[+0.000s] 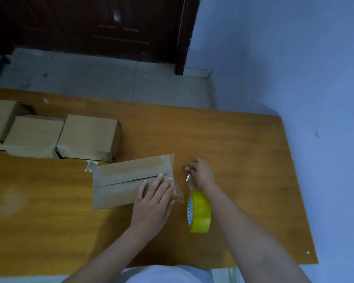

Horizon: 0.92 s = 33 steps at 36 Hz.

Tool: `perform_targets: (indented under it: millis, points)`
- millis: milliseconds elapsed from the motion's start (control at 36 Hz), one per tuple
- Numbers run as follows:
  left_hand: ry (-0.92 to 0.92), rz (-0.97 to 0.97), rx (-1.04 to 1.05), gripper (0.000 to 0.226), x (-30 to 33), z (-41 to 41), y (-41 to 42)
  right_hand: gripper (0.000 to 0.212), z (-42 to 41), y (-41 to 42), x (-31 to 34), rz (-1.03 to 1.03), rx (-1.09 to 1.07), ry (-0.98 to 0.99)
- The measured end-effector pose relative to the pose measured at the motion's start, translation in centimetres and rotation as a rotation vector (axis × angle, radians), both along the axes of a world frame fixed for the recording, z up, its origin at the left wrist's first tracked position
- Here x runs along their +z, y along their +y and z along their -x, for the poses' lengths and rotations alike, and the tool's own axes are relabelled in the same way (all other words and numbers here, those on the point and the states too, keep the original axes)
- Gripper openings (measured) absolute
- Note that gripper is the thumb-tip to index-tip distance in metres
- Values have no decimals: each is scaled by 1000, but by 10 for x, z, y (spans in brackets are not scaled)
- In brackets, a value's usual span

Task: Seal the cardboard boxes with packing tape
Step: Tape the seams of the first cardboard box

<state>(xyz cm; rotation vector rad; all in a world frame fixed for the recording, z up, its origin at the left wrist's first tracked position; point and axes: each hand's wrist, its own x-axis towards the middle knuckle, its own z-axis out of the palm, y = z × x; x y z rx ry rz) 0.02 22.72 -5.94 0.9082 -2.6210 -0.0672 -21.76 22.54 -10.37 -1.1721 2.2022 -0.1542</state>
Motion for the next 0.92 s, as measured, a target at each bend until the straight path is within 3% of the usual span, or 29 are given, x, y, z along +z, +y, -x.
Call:
perform_targets:
  millis: [333,472,583,694,778,917]
  points:
    - [19,-19,-11,40,-2,-1,-3,41,14,6,-6,12,272,227]
    - [24,-33,-21,40,-2,-2,-3,45,8,13,-9,98,210,248]
    - [12,-44,-23,40,0,-2,-3,65,11,11,-8,-37,128,311]
    - [-1,-46,-32,40,1,-2,-4,71,12,11,-6,-94,140,389]
    - [-13,-55,-35,42,2,-3,-4,77,13,6,-2,-138,80,342]
    - [-37,-57,-45,45,4,-5,-4,62,8,4,16,21,-83,193]
